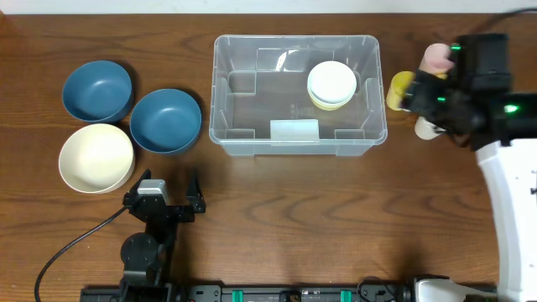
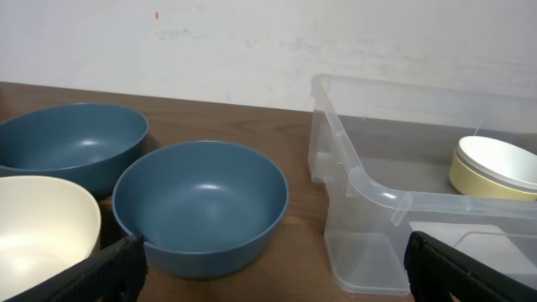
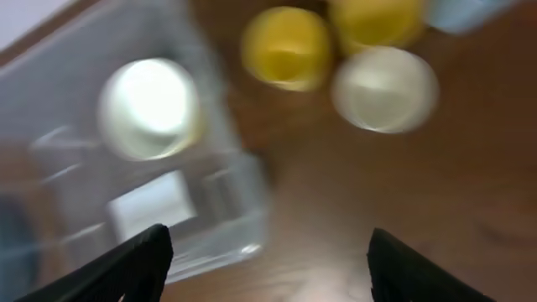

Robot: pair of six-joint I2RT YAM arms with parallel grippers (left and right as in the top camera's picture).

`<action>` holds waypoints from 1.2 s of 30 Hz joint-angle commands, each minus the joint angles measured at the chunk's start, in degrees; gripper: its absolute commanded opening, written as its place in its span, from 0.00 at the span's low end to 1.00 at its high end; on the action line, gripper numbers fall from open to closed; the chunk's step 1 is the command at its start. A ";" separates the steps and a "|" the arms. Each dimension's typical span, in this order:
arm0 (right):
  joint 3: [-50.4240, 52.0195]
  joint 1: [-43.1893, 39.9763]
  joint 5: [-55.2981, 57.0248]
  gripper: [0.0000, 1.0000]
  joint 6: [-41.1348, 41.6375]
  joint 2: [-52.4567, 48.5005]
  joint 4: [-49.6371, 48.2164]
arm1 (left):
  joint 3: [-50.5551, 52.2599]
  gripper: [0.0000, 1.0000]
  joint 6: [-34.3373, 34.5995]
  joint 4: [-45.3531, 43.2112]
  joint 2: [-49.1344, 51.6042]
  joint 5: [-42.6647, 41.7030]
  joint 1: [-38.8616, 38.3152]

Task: Pack container
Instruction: 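Release the white bowl and grasp the white cup with the right gripper, then carry the white cup into the bin and set it down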

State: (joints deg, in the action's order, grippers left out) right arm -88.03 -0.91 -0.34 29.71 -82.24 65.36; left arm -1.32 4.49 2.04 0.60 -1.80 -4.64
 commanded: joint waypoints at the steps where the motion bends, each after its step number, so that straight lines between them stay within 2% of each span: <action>1: 2.43 -5.70 1.25 0.75 1.75 -1.84 0.66 | 1.09 0.98 -0.33 2.01 -0.31 0.28 0.24; 9: 9.60 -13.66 1.92 0.75 1.77 -7.39 -8.17 | 1.09 0.98 -0.33 2.01 -0.31 0.28 0.24; 21: 12.46 -16.94 4.42 0.72 3.69 -22.05 -17.22 | 1.09 0.98 -0.33 2.01 -0.31 0.28 0.24; 24: 12.46 -16.94 4.39 0.60 3.69 -24.06 -18.03 | 1.09 0.98 -0.33 2.01 -0.31 0.28 0.24; 29: 12.44 -16.87 4.39 0.13 3.69 -24.37 -17.94 | 1.09 0.98 -0.33 2.01 -0.31 0.28 0.24; 31: 12.44 -16.87 4.42 0.01 3.69 -24.30 -17.70 | 1.09 0.98 -0.33 2.01 -0.31 0.28 0.24; 36: 12.44 -16.81 3.82 0.01 3.91 -23.39 -15.34 | 1.09 0.98 -0.33 2.01 -0.31 0.28 0.24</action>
State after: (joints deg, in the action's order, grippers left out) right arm -76.23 -17.47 2.83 33.43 -105.91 48.82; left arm -1.32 4.47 2.04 0.60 -1.80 -4.64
